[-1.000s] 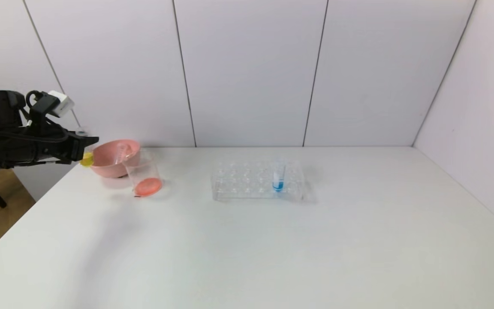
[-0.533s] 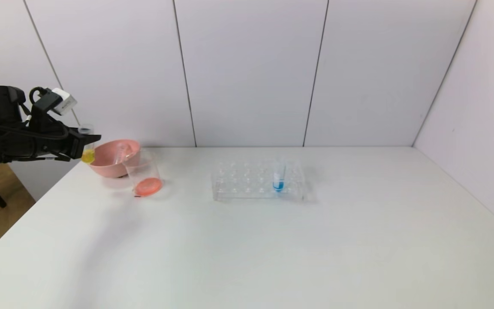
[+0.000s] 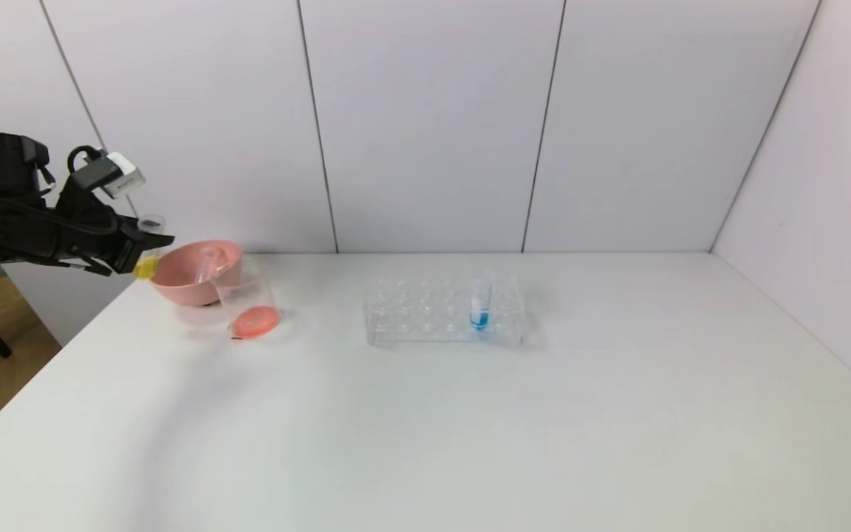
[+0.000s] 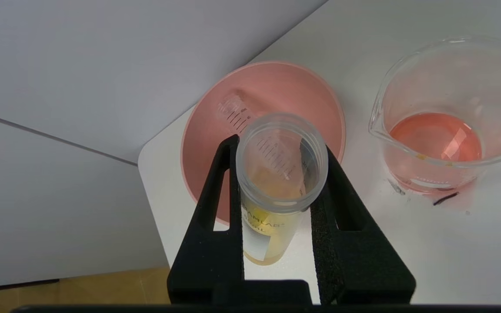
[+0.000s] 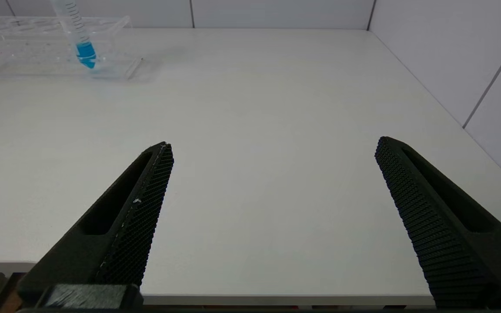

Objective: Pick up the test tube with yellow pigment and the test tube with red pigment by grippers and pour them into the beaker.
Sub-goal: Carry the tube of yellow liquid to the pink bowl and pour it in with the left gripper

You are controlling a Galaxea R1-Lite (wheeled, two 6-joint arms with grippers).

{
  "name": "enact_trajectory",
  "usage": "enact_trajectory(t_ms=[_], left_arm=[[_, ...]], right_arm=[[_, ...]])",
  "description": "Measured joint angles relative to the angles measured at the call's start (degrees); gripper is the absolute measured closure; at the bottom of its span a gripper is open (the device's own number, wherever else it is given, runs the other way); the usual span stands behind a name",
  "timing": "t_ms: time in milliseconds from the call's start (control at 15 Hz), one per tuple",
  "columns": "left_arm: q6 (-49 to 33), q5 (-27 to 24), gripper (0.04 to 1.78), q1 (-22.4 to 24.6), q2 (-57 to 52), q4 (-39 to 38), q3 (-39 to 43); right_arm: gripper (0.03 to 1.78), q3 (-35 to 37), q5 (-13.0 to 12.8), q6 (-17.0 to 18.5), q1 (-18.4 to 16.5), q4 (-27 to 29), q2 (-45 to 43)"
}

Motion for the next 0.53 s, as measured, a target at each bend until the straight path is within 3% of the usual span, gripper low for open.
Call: enact_trajectory(t_ms=[133, 333, 533], left_arm=[[2.8, -1.7, 1.37, -0.1, 0.4, 4.0, -2.7], [4.9, -8.4, 1.37, -0.2, 1.4, 5.0, -5.4], [7.5, -9.9, 1.37, -0.3, 2.2, 7.9, -7.6]], right_arm=[[0.11, 0.0, 0.0, 0.0, 0.0, 0.0, 0.0], [0.11, 0.0, 0.0, 0.0, 0.0, 0.0, 0.0], [0.11, 0.0, 0.0, 0.0, 0.0, 0.0, 0.0]])
